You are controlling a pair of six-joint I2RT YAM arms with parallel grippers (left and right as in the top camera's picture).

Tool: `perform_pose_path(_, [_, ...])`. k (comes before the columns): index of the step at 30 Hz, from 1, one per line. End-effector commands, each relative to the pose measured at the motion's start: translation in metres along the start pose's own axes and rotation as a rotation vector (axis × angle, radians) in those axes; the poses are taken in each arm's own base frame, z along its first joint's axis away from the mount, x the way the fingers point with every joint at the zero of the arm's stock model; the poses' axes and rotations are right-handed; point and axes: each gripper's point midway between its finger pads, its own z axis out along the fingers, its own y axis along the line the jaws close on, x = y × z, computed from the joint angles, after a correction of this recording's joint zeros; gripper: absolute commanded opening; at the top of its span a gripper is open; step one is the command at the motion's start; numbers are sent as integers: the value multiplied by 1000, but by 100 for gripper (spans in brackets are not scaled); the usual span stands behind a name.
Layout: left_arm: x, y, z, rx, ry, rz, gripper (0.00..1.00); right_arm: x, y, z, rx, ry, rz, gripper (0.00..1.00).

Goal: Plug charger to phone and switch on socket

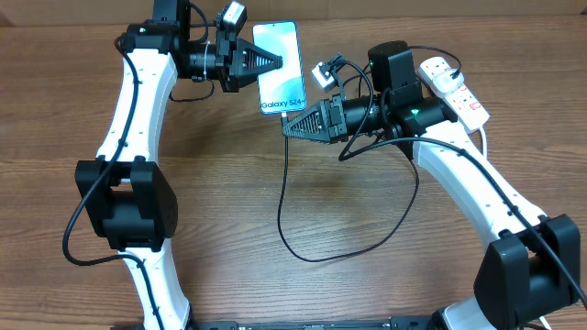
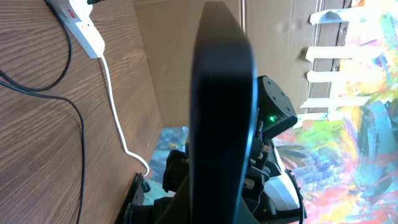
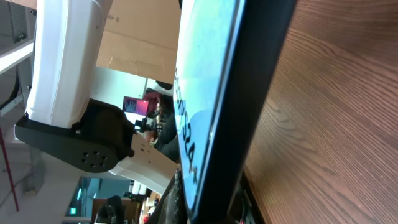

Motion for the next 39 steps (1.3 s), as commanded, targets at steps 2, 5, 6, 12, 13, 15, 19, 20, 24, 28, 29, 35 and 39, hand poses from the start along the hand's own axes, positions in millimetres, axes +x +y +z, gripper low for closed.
perform_pose_path(2, [5, -23, 1, 60, 16, 37, 4, -6, -8, -3, 32, -29, 12, 4])
perform_pose_path(5, [6, -24, 4, 61, 22, 47, 4, -6, -6, -3, 20, -26, 2, 4])
perform_pose_path(6, [6, -24, 4, 62, 23, 49, 4, -6, -5, -3, 16, -25, 0, 4])
perform_pose_path(12, [8, -24, 9, 63, 33, 58, 4, -7, -4, -3, 15, -27, 17, 4])
perform_pose_path(13, [8, -24, 9, 64, 34, 63, 4, -7, -4, -3, 13, -27, 19, 4])
perform_pose_path(15, [9, -24, 11, 64, 37, 71, 4, -8, -2, -3, 6, -28, 15, 4])
perform_pose_path(19, [10, -25, 14, 66, 44, 76, 4, -10, -1, -3, 2, -32, 8, 4])
perform_pose_path(20, [11, -25, 14, 66, 45, 76, 4, -10, -1, -3, 2, -32, 8, 4])
perform_pose_path(24, [11, -25, 16, 67, 49, 80, 4, -10, -1, -4, 2, -34, 4, 4])
perform_pose_path(28, [11, -25, 16, 67, 49, 82, 4, -12, -2, -7, 5, -41, 10, 4])
perform_pose_path(29, [11, -25, 16, 67, 49, 82, 4, -13, -3, -8, 7, -44, 13, 4])
perform_pose_path(35, [10, -25, 12, 64, 40, 69, 4, -4, -13, -16, 29, -33, 28, 4])
perform_pose_path(39, [8, -24, 9, 62, 33, 52, 4, 1, -15, -14, 34, -20, 36, 4])
